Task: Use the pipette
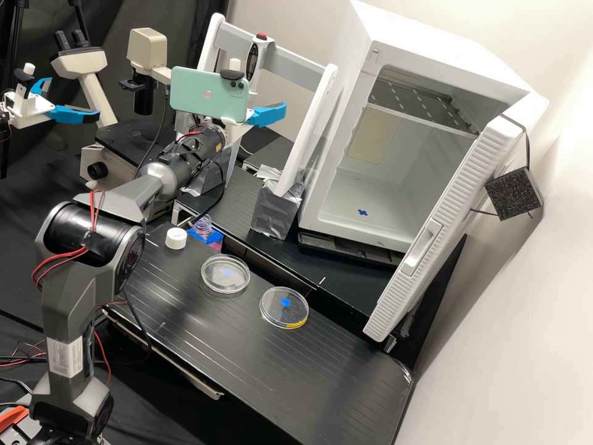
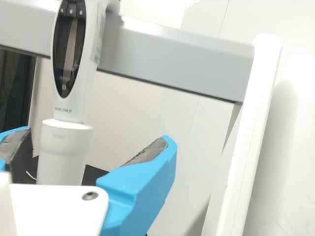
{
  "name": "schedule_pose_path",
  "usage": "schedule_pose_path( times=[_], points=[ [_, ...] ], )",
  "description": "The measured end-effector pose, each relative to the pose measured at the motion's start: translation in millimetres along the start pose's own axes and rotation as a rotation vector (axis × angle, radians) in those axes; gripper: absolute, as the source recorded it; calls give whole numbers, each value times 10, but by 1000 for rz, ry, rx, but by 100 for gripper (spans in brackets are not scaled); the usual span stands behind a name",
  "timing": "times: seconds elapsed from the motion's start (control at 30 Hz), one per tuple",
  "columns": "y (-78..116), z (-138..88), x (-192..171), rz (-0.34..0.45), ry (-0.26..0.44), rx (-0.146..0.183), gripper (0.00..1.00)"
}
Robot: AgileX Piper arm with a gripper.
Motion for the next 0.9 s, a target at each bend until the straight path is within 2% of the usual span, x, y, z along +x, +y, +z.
schedule_pose_path(
  times=[0.9],
  points=[
    [-8, -1, 1, -13, -2, 4, 0]
  ],
)
